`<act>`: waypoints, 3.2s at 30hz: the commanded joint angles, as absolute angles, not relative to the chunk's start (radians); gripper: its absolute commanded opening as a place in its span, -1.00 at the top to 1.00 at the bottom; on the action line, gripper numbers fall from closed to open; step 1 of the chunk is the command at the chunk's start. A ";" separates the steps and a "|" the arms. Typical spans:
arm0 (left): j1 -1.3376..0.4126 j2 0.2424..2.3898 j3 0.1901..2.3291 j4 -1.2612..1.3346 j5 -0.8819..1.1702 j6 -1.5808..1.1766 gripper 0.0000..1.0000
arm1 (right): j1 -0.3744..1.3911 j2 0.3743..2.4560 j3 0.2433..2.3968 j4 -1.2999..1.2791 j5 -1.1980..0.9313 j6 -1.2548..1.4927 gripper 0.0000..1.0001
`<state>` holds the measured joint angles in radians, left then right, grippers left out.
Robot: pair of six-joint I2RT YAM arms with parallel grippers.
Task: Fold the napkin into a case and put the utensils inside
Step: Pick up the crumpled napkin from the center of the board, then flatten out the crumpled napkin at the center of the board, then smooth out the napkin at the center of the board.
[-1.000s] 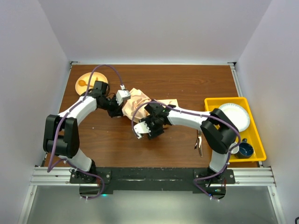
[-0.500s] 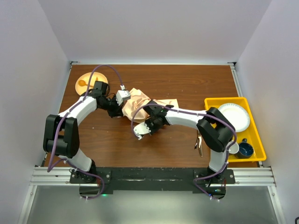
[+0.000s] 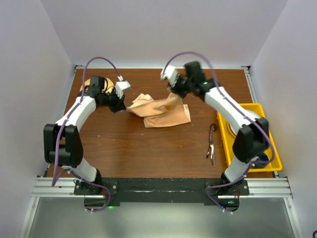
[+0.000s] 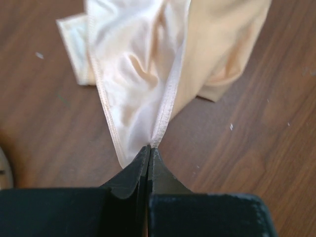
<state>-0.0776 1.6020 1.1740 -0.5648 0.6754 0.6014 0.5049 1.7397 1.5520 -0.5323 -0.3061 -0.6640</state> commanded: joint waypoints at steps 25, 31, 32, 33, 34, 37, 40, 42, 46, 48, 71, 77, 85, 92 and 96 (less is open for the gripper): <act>-0.064 0.976 1.546 -0.721 0.691 0.569 1.00 | 0.360 0.985 1.566 -0.371 -0.061 0.104 1.00; -0.066 1.050 1.623 -0.654 0.502 0.439 1.00 | 0.360 1.113 1.643 -0.347 -0.009 0.184 1.00; -0.066 1.075 1.641 -0.646 0.474 0.407 1.00 | 0.362 1.138 1.660 -0.344 0.017 0.190 1.00; -0.066 1.100 1.661 -0.646 0.445 0.402 1.00 | 0.368 1.170 1.695 -0.341 0.044 0.189 1.00; -0.064 1.148 1.690 -0.638 0.381 0.394 1.00 | 0.380 1.228 1.710 -0.331 0.072 0.189 1.00; -0.064 1.253 1.692 -0.553 0.313 0.377 1.00 | 0.400 1.340 1.770 -0.328 0.190 0.215 1.00; -0.066 1.403 1.695 -0.476 0.253 0.336 1.00 | 0.422 1.529 1.853 -0.330 0.251 0.236 1.00; -0.069 1.494 1.713 -0.436 0.236 0.330 1.00 | 0.426 1.687 1.928 -0.327 0.278 0.244 1.00; -0.072 1.754 1.782 -0.319 0.216 0.288 1.00 | 0.420 1.969 2.135 -0.368 0.368 0.166 0.22; -0.074 1.886 1.862 -0.311 0.251 0.288 1.00 | 0.404 2.095 2.238 -0.385 0.355 0.120 -0.16; -0.061 1.660 1.278 -0.833 0.517 0.594 0.11 | 0.345 1.908 1.594 -0.908 -0.181 -0.442 -0.08; -0.063 1.687 1.197 -0.758 0.492 0.569 0.19 | 0.345 1.922 1.481 -0.893 -0.183 -0.453 0.17; -0.063 1.720 1.100 -0.729 0.397 0.632 0.23 | 0.360 1.885 1.310 -0.871 -0.192 -0.472 0.19; -0.064 1.658 0.957 -0.726 0.334 0.693 0.25 | 0.385 1.836 1.209 -0.902 -0.231 -0.506 0.17; -0.064 1.599 0.888 -0.748 0.287 0.750 0.25 | 0.419 1.786 1.151 -0.936 -0.287 -0.532 0.12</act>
